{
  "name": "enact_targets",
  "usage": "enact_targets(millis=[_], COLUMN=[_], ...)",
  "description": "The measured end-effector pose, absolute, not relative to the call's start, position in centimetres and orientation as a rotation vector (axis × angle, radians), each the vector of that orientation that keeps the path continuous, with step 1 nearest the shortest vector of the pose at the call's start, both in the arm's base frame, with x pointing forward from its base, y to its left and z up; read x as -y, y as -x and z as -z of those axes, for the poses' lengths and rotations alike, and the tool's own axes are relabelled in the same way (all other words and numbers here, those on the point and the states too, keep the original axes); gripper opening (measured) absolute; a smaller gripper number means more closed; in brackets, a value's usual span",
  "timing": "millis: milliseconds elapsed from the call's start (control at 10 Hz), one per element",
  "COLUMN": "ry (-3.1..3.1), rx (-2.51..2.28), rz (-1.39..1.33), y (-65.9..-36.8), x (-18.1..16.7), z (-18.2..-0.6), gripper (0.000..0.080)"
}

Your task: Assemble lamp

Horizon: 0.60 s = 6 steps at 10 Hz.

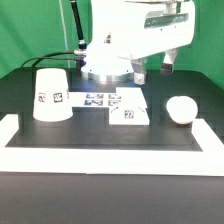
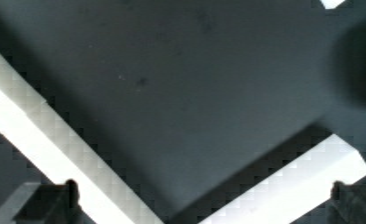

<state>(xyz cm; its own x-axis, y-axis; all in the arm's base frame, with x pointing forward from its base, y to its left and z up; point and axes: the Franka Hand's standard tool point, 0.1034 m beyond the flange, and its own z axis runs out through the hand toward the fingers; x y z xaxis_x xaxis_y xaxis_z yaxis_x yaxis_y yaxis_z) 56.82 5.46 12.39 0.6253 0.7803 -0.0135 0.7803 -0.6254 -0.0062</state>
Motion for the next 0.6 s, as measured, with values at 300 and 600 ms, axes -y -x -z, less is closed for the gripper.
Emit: enact_targets(millis=[300,600], ry=[-2.832,-2.832], rx=[-1.360,-1.360], rz=[0.023,0.024], y=[-56.82,-56.82], x=[-5.46,-5.46], z=[-12.39,-12.39], gripper=[0.0700,0.0700])
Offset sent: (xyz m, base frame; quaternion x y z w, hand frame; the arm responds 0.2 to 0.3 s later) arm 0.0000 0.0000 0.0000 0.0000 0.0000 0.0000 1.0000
